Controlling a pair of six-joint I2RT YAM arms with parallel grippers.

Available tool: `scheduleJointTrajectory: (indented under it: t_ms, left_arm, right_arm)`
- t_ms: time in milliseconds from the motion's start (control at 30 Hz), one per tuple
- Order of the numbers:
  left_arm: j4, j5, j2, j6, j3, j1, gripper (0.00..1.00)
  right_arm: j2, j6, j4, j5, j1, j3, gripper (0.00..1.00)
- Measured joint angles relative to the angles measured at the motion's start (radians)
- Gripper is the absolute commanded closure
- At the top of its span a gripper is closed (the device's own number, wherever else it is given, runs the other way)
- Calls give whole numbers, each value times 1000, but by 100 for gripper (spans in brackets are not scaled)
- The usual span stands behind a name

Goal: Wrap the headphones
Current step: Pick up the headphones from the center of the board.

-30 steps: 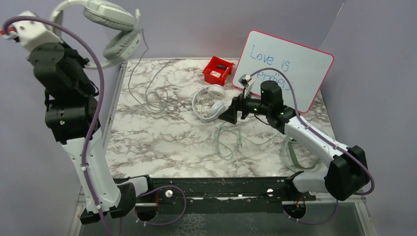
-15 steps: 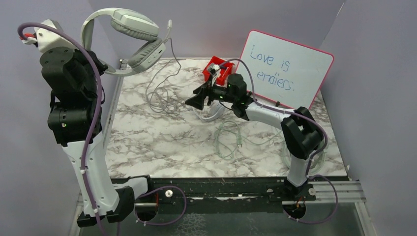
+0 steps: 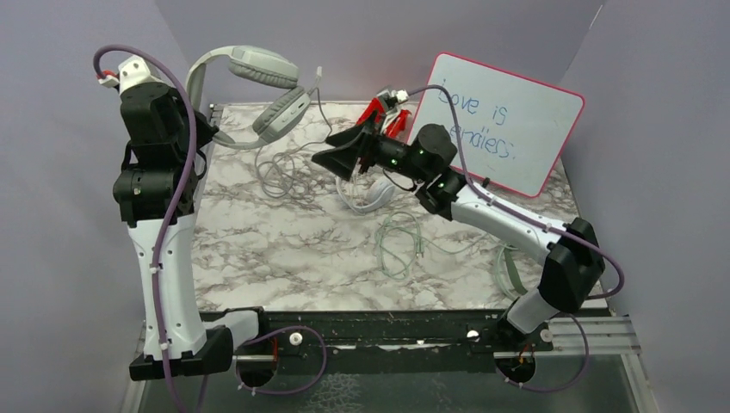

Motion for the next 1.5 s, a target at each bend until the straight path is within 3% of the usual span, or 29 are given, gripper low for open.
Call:
scheduleJointTrajectory:
  t_ms: [167,333,500,700,967,1167,1333,1367,1433,1500]
  left_arm:
    - [29,25,-2,-46,-127,0,100]
    - [55,74,-10,-102,-226,0,100]
    - [80,90,-45,-121,-290,0,100]
    - [98,91,-80,-153,-309,0,100]
    - [105,163,-76,-302,-355,0,100]
    - [122,225,-87,-385,-396,0,100]
    - [140,244,-109,-439,-455,0,100]
    - [143,247,-113,-447,-468,0,100]
    - [144,249,-120,-456,-485,0,100]
    - [144,254,-123,-463,-495,0,100]
  right_arm:
    - [2,164,76,92,140,40,1]
    - [100,346,154,151,137,45,0]
    - [145,419,133,228,131,45,1]
    - [150,418,156,283,140,51,5]
    - [224,327,278,320,201,42,6]
    - [294,297,286,346,214,96,16]
    - [313,304,307,417,227,124,17]
    - [313,304,314,437,231,125,18]
    - [319,303,324,462,241,137,30]
    - [330,301,322,479,248,169,56]
